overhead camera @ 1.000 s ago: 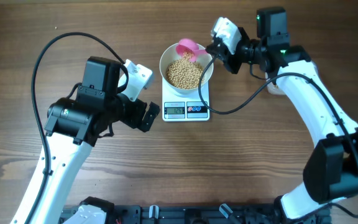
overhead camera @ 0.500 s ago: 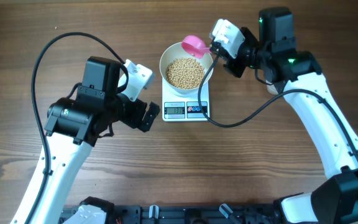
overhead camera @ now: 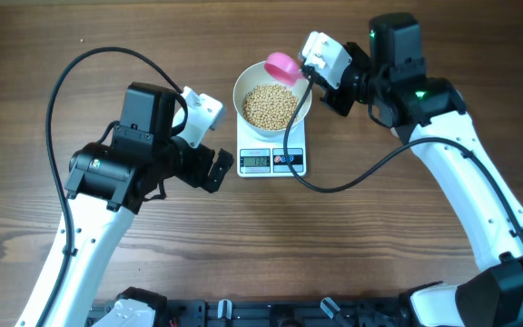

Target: Scoop item into bowl and weigh 150g on scale

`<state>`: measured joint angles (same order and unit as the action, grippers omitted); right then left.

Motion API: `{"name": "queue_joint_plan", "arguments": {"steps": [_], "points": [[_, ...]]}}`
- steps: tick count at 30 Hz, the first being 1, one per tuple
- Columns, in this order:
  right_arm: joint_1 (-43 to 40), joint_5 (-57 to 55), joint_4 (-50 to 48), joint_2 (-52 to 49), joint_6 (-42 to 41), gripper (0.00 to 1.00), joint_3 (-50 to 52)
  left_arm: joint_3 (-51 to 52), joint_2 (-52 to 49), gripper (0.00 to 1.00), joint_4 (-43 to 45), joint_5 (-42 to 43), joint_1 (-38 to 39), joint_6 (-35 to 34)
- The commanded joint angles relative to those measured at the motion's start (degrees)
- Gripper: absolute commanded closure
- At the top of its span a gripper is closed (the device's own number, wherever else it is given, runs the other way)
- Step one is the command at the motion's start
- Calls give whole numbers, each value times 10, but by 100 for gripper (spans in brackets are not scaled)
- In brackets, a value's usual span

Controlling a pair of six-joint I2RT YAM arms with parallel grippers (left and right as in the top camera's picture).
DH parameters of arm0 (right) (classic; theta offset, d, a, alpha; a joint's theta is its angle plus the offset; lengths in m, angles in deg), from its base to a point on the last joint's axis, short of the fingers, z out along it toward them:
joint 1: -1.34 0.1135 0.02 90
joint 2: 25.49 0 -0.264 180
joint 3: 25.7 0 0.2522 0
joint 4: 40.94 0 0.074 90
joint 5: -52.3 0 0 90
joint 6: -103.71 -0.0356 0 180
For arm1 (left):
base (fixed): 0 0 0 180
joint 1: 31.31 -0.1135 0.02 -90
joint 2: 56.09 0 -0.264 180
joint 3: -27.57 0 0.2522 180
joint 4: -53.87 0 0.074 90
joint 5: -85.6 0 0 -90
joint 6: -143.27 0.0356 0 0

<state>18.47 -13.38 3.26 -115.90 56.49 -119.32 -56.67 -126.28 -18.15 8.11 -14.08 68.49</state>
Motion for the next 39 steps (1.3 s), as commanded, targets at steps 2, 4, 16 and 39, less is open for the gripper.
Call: {"name": "queue_joint_plan", "arguments": {"steps": [2, 4, 16, 39], "points": [[19, -44, -15, 16, -38, 96, -7, -6, 1, 0, 2, 3, -3, 9], [5, -44, -30, 16, -105, 96, -7, -6, 1, 0, 2, 3, -3, 9], [-151, -248, 184, 45, -553, 96, -162, -6, 1, 0, 2, 3, -3, 9], [-98, -578, 336, -171, -157, 96, -183, -6, 1, 0, 2, 3, -3, 9]]}}
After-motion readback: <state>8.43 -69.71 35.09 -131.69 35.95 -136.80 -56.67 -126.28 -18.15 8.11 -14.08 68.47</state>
